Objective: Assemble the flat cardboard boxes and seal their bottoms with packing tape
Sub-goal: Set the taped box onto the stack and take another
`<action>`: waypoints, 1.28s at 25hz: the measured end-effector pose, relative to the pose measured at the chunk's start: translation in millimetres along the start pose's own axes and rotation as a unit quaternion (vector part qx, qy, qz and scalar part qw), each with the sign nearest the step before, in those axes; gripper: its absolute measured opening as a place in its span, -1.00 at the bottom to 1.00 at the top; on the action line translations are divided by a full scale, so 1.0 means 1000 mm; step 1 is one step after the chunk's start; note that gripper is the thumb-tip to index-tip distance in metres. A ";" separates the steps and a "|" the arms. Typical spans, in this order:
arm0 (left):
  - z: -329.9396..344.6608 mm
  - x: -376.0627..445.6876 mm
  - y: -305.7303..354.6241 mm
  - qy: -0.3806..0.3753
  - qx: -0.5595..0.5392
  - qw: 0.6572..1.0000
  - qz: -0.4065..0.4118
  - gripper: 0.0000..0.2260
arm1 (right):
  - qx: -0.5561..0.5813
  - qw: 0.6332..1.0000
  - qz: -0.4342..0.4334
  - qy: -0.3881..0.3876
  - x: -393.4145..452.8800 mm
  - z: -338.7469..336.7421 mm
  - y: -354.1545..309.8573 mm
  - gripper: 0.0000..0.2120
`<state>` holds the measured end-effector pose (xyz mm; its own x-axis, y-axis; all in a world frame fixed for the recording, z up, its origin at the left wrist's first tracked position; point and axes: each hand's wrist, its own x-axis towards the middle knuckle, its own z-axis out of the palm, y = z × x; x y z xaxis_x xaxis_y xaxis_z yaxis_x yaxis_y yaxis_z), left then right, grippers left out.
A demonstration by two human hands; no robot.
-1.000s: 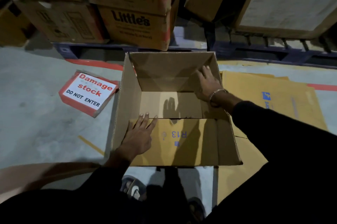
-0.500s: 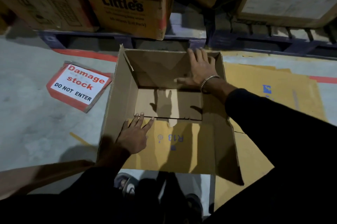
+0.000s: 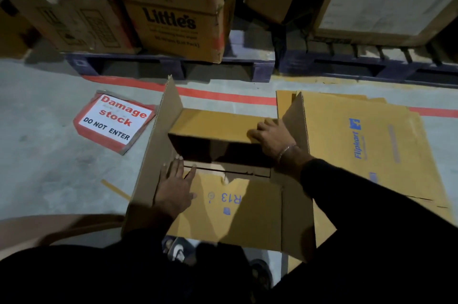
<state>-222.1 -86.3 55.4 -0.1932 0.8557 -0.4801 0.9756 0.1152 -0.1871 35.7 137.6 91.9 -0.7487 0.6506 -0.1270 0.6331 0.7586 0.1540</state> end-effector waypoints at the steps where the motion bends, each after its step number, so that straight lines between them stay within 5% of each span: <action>1: -0.003 -0.004 0.001 0.022 0.018 1.000 -0.008 -0.14 | 0.040 0.996 0.003 -0.073 -0.011 0.006 -0.014 -0.44; 4: -0.014 -0.010 0.000 0.063 0.050 0.996 -0.033 -0.04 | 0.140 0.958 0.028 -0.248 -0.030 0.026 -0.041 0.05; 7: -0.026 -0.017 -0.004 0.100 0.093 0.990 -0.046 -0.02 | 0.142 0.944 0.031 -0.297 -0.039 0.033 -0.054 0.36; 11: -0.064 -0.028 -0.009 0.175 0.108 0.975 -0.080 -0.16 | 0.093 0.960 0.047 -0.259 -0.038 0.042 -0.063 0.36; 14: -0.086 -0.031 -0.010 0.227 -0.031 0.963 -0.143 -0.22 | 0.074 0.961 0.052 -0.260 -0.036 0.047 -0.069 0.37; 17: -0.085 -0.043 0.013 0.250 -0.143 0.955 -0.070 -0.27 | 0.059 0.964 0.057 -0.252 -0.037 0.040 -0.072 0.38; 21: -0.060 -0.056 0.056 0.193 -0.157 0.964 0.090 -0.30 | 0.064 0.969 0.080 -0.227 -0.038 0.015 -0.071 0.36; 25: -0.025 -0.051 0.063 0.029 -0.208 0.973 0.100 -0.32 | 0.161 0.965 0.190 -0.084 -0.067 -0.040 -0.074 0.08; 29: 0.004 -0.059 0.052 -0.041 -0.167 0.979 0.111 -0.25 | 0.202 0.893 0.392 0.088 -0.123 -0.080 -0.091 -0.07; 32: 0.012 -0.063 0.039 -0.043 -0.225 0.973 0.038 -0.32 | 0.465 0.742 0.482 0.047 -0.141 -0.088 -0.087 -0.17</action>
<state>-173.3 -142.1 68.2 -0.1069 0.8269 -0.5520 0.9309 0.2783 0.2366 68.3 -23.3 182.8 0.1557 0.9339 -0.3218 0.7128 -0.3318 -0.6180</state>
